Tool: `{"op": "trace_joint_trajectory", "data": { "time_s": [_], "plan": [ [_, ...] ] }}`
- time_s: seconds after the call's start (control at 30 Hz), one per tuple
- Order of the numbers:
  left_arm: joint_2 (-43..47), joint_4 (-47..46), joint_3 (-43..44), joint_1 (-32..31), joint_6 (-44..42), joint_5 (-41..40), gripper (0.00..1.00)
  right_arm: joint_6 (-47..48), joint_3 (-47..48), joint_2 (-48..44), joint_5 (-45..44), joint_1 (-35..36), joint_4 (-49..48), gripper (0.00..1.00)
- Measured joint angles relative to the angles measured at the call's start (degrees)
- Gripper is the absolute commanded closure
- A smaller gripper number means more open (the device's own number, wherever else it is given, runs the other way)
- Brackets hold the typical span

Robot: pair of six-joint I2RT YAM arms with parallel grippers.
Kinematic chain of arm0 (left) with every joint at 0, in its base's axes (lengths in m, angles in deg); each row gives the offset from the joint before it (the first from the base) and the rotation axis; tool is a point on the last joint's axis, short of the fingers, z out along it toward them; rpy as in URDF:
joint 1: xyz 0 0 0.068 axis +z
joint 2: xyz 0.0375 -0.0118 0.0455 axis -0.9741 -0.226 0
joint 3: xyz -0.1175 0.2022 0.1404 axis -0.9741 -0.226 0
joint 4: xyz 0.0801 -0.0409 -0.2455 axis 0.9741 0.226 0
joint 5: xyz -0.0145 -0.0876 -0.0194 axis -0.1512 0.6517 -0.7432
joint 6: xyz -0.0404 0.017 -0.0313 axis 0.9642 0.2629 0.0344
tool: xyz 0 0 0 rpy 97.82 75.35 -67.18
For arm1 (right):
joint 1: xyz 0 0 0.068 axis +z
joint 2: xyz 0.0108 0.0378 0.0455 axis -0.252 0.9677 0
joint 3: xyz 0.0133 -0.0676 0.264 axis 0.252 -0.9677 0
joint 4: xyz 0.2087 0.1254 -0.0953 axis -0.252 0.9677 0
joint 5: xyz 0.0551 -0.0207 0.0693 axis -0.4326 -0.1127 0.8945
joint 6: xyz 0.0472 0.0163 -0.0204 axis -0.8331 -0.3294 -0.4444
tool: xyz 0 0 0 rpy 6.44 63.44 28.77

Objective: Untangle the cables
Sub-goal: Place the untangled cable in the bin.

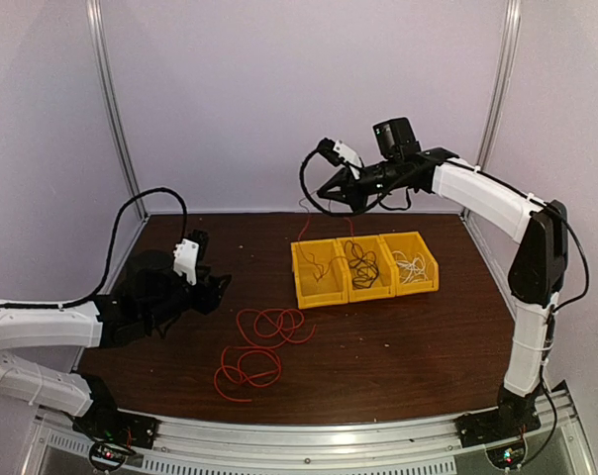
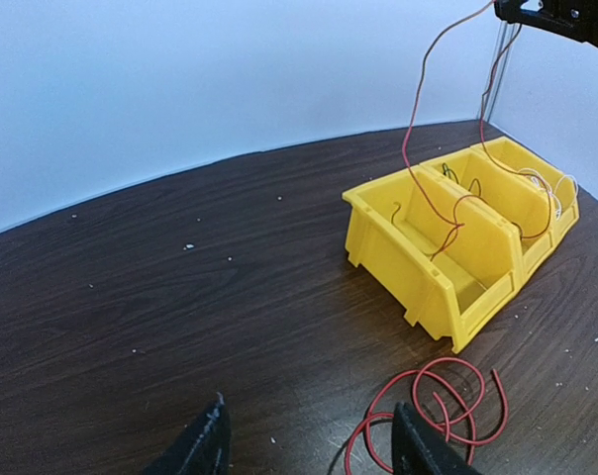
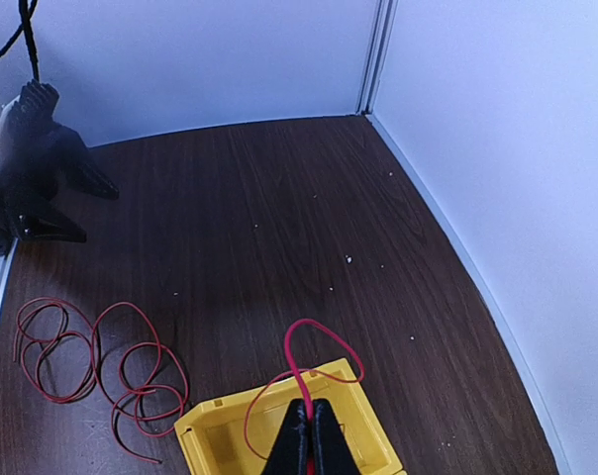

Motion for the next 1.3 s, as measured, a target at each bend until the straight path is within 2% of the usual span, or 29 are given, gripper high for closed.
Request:
{"op": "trace_joint_trajectory", "data": {
  "time_s": [0.47, 1.3],
  "plan": [
    [-1.2, -1.0, -1.3, 0.0, 0.5, 0.2, 0.43, -2.9, -0.8, 0.0, 0.7, 0.5, -3.2, 1.0],
    [-4.3, -3.5, -1.7, 0.0, 1.6, 3.1, 0.42, -5.4, 7.3, 6.2, -0.9, 6.6, -6.8, 0.99]
  ]
}}
